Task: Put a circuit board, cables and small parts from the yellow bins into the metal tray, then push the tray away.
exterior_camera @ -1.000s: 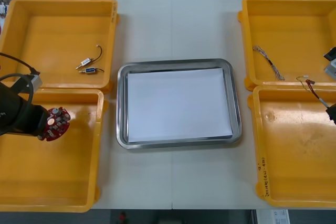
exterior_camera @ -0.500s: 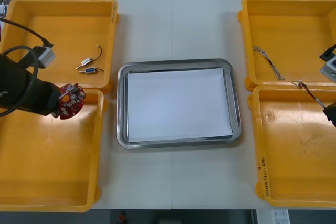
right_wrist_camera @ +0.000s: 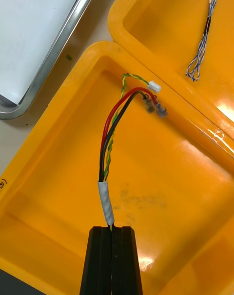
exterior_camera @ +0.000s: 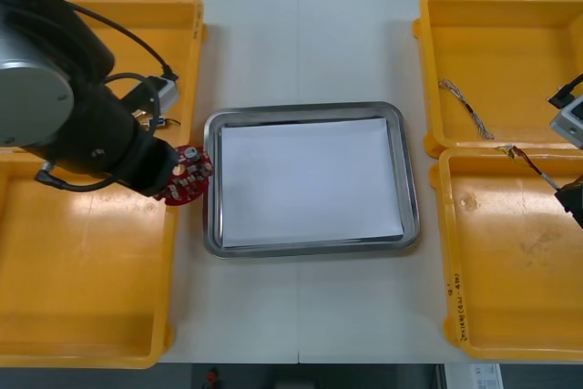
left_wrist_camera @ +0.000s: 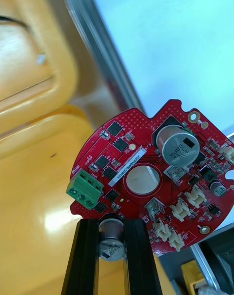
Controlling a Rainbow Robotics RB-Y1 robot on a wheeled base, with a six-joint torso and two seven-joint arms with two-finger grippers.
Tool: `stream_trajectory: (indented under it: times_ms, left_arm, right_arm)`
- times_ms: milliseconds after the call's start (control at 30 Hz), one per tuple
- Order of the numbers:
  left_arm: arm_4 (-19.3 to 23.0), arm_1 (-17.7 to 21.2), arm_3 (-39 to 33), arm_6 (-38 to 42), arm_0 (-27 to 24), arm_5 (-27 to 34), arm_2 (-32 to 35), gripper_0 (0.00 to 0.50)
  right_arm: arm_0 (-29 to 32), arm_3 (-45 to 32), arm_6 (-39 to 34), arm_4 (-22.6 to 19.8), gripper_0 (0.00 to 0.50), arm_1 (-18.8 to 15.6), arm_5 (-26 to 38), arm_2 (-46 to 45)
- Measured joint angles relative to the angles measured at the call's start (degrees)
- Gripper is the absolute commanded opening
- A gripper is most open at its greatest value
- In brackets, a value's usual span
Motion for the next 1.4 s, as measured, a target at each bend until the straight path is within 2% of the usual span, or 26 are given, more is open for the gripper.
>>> stream_trajectory:
  times_ms: [267, 467, 867, 1400]
  left_arm:
    - [-5.3, -7.0, 5.0, 0.0, -6.3, 0.0, -9.2, 0.0]
    - [-7.1, -10.8, 9.4, 0.0, -9.3, -0.4, -13.5, 0.0]
    - [-10.0, -11.1, 18.2, 0.0, -9.5, -12.4, -23.0, 0.002]
    - [-11.2, -11.1, 20.1, 0.0, -9.5, -14.5, -25.7, 0.003]
  right_arm:
    - [0.0, 0.0, 0.0, 0.4, 0.0, 0.0, 0.0, 0.0]
    - [0.0, 0.0, 0.0, 1.1, 0.0, 0.0, 0.0, 0.0]
    - [0.0, 0.0, 0.0, 1.8, 0.0, 0.0, 0.0, 0.0]
    - [0.0, 0.0, 0.0, 2.5, 0.0, 0.0, 0.0, 0.0]
